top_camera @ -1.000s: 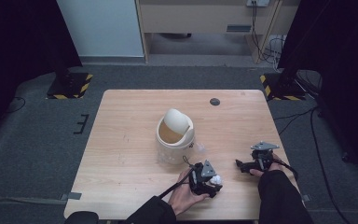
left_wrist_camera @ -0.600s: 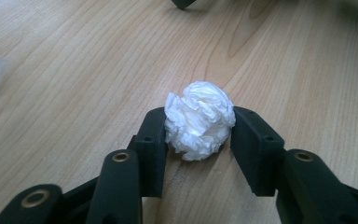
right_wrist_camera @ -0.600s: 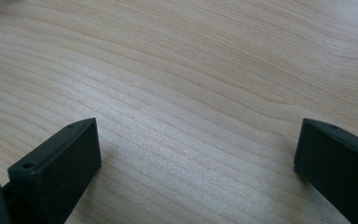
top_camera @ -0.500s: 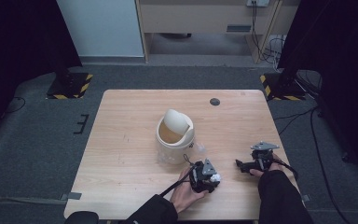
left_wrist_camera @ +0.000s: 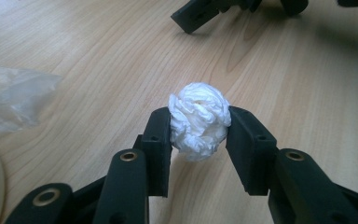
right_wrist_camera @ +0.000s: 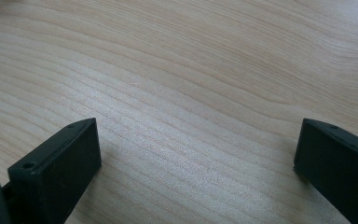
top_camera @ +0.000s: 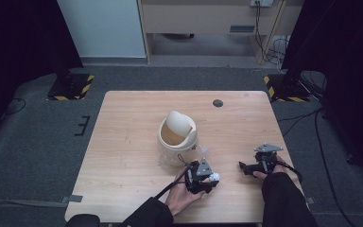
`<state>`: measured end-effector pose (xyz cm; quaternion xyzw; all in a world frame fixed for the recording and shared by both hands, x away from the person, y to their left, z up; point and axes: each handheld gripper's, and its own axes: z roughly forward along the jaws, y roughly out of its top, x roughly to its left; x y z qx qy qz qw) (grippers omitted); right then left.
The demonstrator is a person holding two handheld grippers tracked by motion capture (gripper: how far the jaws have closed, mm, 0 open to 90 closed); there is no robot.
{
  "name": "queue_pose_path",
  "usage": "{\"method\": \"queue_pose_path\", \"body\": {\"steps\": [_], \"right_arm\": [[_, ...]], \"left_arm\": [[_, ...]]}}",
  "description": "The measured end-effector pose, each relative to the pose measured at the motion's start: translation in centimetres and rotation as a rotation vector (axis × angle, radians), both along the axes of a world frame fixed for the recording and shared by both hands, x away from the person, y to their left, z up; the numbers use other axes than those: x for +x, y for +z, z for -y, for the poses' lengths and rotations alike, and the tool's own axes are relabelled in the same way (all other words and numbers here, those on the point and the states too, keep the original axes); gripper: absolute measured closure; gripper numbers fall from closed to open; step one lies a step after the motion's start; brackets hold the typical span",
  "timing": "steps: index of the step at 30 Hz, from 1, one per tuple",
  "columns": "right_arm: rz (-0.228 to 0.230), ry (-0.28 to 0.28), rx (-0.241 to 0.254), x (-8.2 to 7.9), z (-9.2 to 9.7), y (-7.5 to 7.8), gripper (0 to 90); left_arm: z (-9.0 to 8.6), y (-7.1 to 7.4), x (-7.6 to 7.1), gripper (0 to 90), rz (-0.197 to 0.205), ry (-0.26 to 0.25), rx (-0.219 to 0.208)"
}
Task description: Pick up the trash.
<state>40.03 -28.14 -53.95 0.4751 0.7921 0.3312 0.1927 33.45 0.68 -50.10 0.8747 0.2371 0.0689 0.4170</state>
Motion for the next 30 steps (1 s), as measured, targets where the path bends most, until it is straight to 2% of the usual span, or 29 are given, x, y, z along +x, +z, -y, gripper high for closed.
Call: {"method": "queue_pose_path", "body": {"steps": [8, 17, 19, 21, 24, 30], "right_arm": [[-0.001, -0.001, 0.001, 0.0, 0.0, 0.0, 0.7], [-0.003, -0.001, 0.000, 0.0, 0.0, 0.0, 0.7], [-0.002, 0.000, -0.001, 0.0, 0.0, 0.0, 0.7], [-0.002, 0.000, -0.001, 0.0, 0.0, 0.0, 0.7], [-0.003, -0.001, 0.000, 0.0, 0.0, 0.0, 0.7], [-0.003, -0.001, 0.000, 0.0, 0.0, 0.0, 0.7]], "left_arm": [[-2.1, 1.7, -1.1, 60.5, 0.017, -0.011, -0.017], [-5.7, 2.8, -2.2, 60.1, 0.033, 0.028, -0.052], [-7.3, 3.1, -2.6, 59.9, 0.038, 0.046, -0.067], [-7.8, 3.1, -2.7, 59.9, 0.037, 0.057, -0.075], [-10.0, 3.2, -2.8, 59.9, 0.030, 0.112, -0.103], [-12.0, 3.5, -3.1, 59.7, 0.025, 0.151, -0.128]]}}
